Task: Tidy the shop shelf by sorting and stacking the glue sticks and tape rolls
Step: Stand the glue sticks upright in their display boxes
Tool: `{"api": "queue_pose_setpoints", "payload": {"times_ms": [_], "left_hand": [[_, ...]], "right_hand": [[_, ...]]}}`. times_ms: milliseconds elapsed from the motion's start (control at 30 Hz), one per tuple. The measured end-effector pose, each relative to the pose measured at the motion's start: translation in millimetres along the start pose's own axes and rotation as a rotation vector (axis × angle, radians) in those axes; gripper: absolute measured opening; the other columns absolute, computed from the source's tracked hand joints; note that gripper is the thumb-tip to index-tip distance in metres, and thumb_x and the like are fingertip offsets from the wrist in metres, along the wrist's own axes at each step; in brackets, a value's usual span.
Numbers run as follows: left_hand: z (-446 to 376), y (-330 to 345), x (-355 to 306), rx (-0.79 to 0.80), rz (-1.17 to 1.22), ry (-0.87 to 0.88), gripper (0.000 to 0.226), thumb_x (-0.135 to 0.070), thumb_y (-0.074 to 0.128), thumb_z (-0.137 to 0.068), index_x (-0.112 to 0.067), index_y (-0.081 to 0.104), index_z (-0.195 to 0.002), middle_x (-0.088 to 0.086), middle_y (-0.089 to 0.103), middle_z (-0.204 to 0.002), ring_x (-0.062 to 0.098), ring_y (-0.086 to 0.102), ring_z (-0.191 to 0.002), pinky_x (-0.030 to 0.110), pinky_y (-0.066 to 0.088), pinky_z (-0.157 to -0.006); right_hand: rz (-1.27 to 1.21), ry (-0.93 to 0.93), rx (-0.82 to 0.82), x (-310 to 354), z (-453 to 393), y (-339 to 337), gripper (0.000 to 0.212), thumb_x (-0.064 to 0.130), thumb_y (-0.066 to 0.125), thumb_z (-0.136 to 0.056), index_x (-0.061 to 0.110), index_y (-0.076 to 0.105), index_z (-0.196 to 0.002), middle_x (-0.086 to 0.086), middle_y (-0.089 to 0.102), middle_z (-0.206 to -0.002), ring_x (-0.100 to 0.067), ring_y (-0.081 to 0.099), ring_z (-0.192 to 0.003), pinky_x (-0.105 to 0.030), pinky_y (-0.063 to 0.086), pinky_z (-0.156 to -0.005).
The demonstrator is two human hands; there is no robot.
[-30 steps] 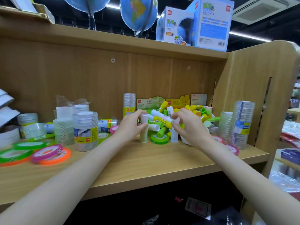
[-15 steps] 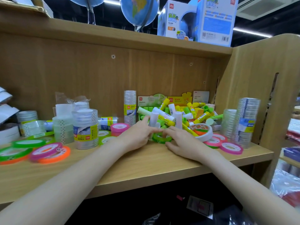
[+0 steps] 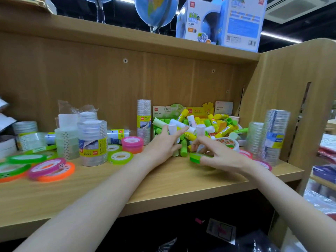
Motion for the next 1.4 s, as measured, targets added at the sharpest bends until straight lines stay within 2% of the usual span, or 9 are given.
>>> {"api": "queue_pose_setpoints", "payload": {"times_ms": [200,433,633,767,900,1067,1200,1333,1400], "left_hand": [[8,-3,0,-0.040,0.156,0.080,0.075,-0.024,0.054,-0.093,-0.053,0.003,-0.140,0.003,0.031,-0.127,0.027,0.062,-0.087,0.043,0.047,-0.087],[20,-10,5,-0.080,0.186,0.084,0.077,-0.026,0.056,-0.092,-0.056,0.003,-0.138,-0.001,0.029,-0.132,0.013,0.062,-0.091,0.037,0.050,-0.085],[48,-25,8,-0.092,0.189,0.104,0.061,-0.020,0.049,-0.094,-0.043,0.022,-0.143,-0.002,0.034,-0.130,0.008,0.059,-0.095,0.035,0.049,-0.087],[82,-39,27,-0.112,0.046,0.111,0.044,-0.016,0.045,-0.093,-0.031,0.041,-0.134,-0.008,0.043,-0.119,0.012,0.058,-0.092,0.038,0.050,-0.081],[105,-55,57,-0.128,-0.003,0.024,0.031,-0.012,0.045,-0.092,-0.020,0.051,-0.121,-0.006,0.048,-0.108,0.013,0.055,-0.090,0.034,0.046,-0.082],[124,-61,81,-0.087,-0.036,-0.057,0.027,-0.011,0.045,-0.091,-0.018,0.053,-0.116,-0.003,0.052,-0.108,0.012,0.054,-0.092,0.038,0.048,-0.082],[125,-64,75,-0.112,-0.074,-0.026,0.031,-0.010,0.046,-0.091,-0.016,0.051,-0.121,0.000,0.050,-0.114,0.013,0.051,-0.104,0.030,0.042,-0.086],[120,-65,58,-0.177,-0.100,0.057,0.031,-0.007,0.046,-0.090,-0.012,0.051,-0.120,0.004,0.050,-0.113,0.018,0.049,-0.108,0.028,0.038,-0.088],[114,-63,45,-0.201,-0.099,0.107,0.032,-0.006,0.047,-0.089,-0.011,0.052,-0.120,0.006,0.052,-0.114,0.021,0.050,-0.108,0.029,0.038,-0.088]], "right_hand": [[0.197,-0.039,0.023,-3,8,4,0.043,0.037,0.059,-0.078,0.024,0.052,-0.118,0.007,0.042,-0.115,-0.006,0.043,-0.103,-0.018,0.034,-0.086],[0.127,-0.031,-0.115,-1,18,-5,0.032,0.038,0.073,-0.076,0.030,0.055,-0.101,0.009,0.051,-0.107,-0.005,0.049,-0.099,-0.006,0.033,-0.080],[-0.034,0.041,-0.130,-6,22,-9,0.012,0.028,0.071,-0.079,0.028,0.060,-0.083,0.009,0.062,-0.096,-0.008,0.058,-0.095,-0.033,0.047,-0.091],[-0.028,-0.013,-0.069,17,16,10,0.019,0.032,0.075,-0.075,0.023,0.062,-0.085,0.002,0.062,-0.103,-0.007,0.057,-0.102,-0.024,0.047,-0.090],[0.036,-0.073,-0.022,54,-15,42,0.031,0.040,0.073,-0.075,0.014,0.064,-0.090,0.001,0.063,-0.100,-0.015,0.055,-0.104,-0.029,0.044,-0.090],[0.125,-0.043,0.018,78,-65,79,0.028,0.036,0.064,-0.084,0.017,0.060,-0.103,-0.004,0.059,-0.117,-0.025,0.033,-0.132,-0.031,0.026,-0.104],[0.020,0.047,-0.120,75,-61,64,0.039,0.025,0.069,-0.082,0.011,0.057,-0.116,-0.005,0.056,-0.120,-0.019,0.052,-0.111,-0.019,0.036,-0.084],[-0.035,0.028,-0.377,58,-11,22,0.012,0.009,0.064,-0.084,0.006,0.066,-0.096,-0.008,0.066,-0.100,-0.017,0.059,-0.092,-0.010,0.044,-0.073],[0.046,0.033,-0.573,44,21,-6,0.006,0.002,0.062,-0.083,0.004,0.068,-0.086,-0.011,0.068,-0.087,-0.020,0.059,-0.079,-0.014,0.046,-0.071]]}}
Point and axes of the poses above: each hand's wrist, its own z-axis away from the middle knuckle, its own y-axis out of the palm, x = y × z, the point moved 7 cm from there along -z, towards the middle knuckle
